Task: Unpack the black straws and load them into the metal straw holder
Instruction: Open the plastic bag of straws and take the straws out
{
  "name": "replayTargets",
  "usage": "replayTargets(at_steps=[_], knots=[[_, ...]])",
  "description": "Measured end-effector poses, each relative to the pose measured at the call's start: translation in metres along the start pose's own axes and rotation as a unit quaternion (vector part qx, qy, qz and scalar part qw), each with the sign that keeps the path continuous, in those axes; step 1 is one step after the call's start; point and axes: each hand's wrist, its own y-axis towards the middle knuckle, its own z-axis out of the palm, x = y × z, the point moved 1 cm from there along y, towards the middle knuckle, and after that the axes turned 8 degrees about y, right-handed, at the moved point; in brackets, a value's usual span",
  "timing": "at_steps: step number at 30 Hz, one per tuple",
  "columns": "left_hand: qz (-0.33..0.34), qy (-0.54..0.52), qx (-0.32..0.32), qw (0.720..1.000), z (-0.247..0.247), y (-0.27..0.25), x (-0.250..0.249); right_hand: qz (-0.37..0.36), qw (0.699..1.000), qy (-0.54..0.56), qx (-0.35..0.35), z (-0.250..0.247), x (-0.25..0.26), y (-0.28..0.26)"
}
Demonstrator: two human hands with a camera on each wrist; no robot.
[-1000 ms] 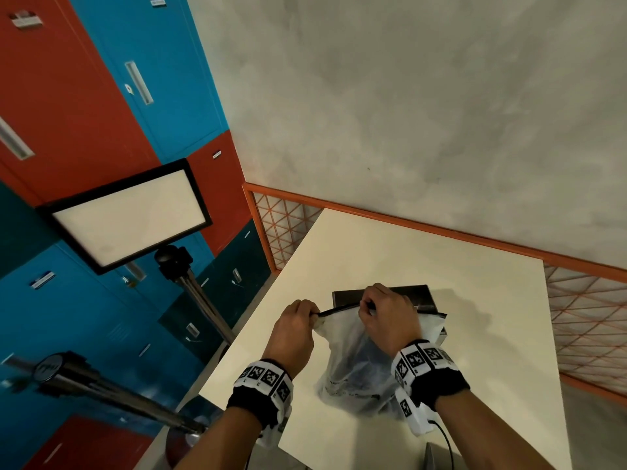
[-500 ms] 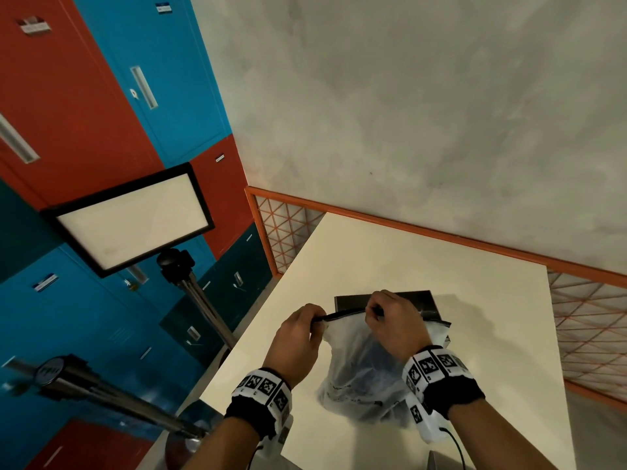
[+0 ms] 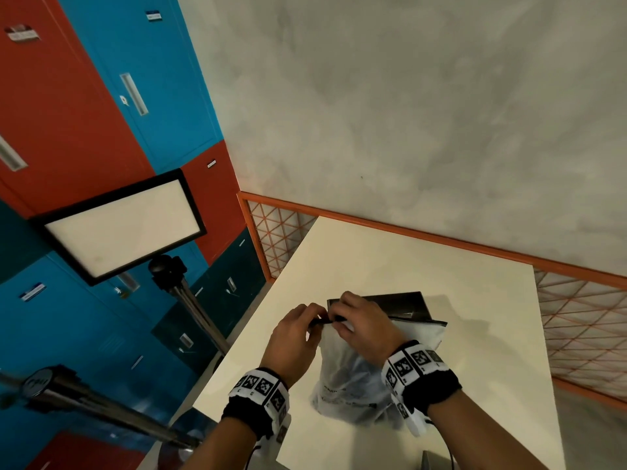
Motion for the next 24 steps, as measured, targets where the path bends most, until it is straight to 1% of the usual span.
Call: replayTargets(at_steps=[4,7,10,15,20,24], knots=[[-0.002,0.011,-0.007,1.0,-0.001,0.0,0.006,-0.005,0.999,-0.029,0.016,0.001,0.001,0.003],[-0.005,0.031,-0.027,0.999,-0.004,0.0,0.013,-0.006,0.998,-0.066,0.018,-0.005,-0.008,-0.001],[-0.003,0.047,-0.03,0.998,-0.007,-0.002,0.016,0.006,0.996,-0.08,0.022,-0.014,-0.019,-0.008],[-0.003,0.06,-0.031,0.998,-0.011,-0.002,0.017,0.011,0.996,-0.086,0.01,-0.025,-0.028,-0.017],[-0.004,0.059,-0.041,0.997,-0.016,-0.003,0.016,-0.011,1.0,-0.029,0.001,-0.037,-0.039,-0.032],[0.001,0.067,-0.045,0.997,-0.021,-0.005,0.013,-0.028,0.998,-0.053,-0.03,-0.045,-0.037,-0.041]])
